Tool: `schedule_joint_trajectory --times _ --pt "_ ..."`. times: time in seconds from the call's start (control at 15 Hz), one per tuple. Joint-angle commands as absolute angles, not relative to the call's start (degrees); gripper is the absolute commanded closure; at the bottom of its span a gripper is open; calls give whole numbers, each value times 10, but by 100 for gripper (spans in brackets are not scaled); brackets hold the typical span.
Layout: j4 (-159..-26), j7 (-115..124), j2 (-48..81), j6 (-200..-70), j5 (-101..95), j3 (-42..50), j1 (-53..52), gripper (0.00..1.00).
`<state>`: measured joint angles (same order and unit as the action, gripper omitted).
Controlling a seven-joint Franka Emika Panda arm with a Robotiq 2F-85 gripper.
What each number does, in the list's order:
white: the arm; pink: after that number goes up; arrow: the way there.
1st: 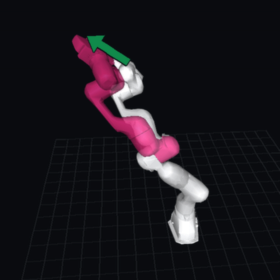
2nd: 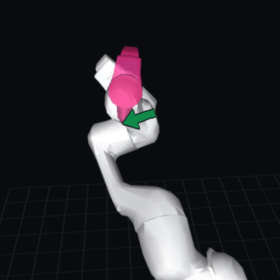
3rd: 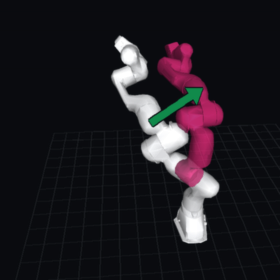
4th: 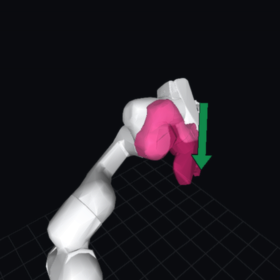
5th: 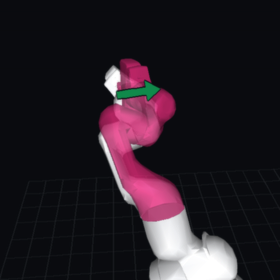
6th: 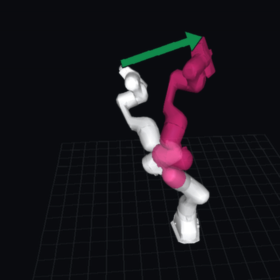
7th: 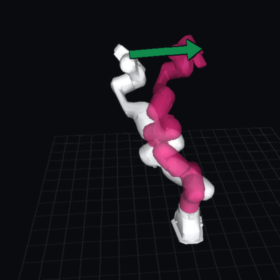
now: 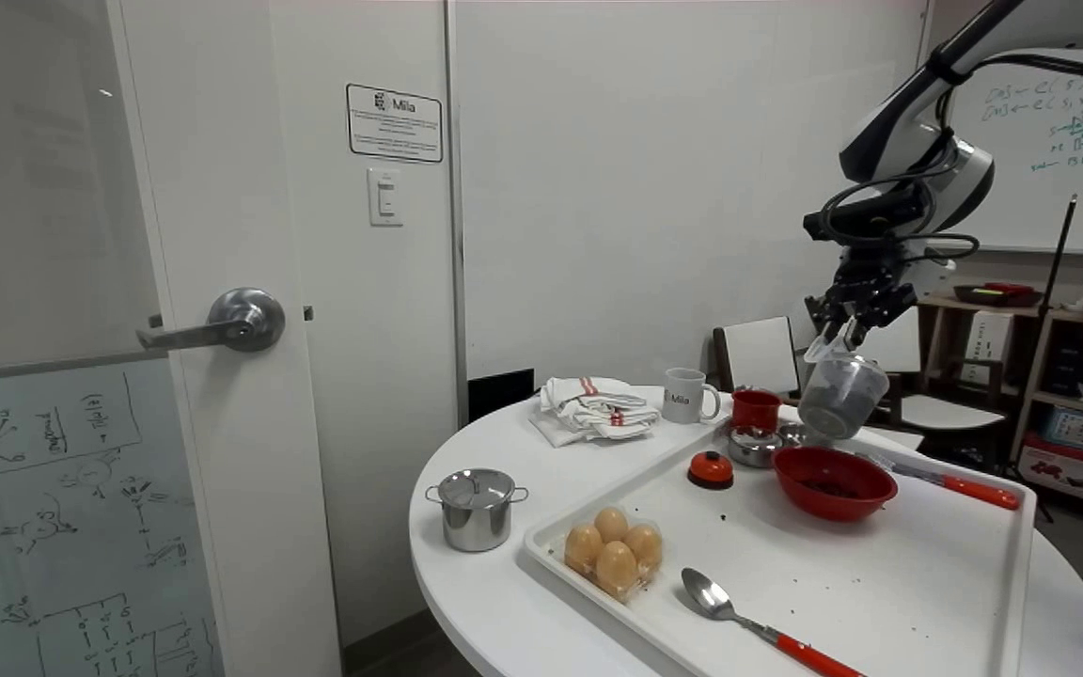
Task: Pour the contents in the clear jug into the red bowl three times
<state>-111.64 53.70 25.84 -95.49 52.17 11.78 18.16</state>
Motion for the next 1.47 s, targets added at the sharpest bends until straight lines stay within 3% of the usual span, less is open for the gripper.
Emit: schedule_joint_trajectory --times 0.0,1.4 --pt "-1094 494 275 -909 566 129 197 90" --pt "-1065 354 316 -709 635 164 228 90"
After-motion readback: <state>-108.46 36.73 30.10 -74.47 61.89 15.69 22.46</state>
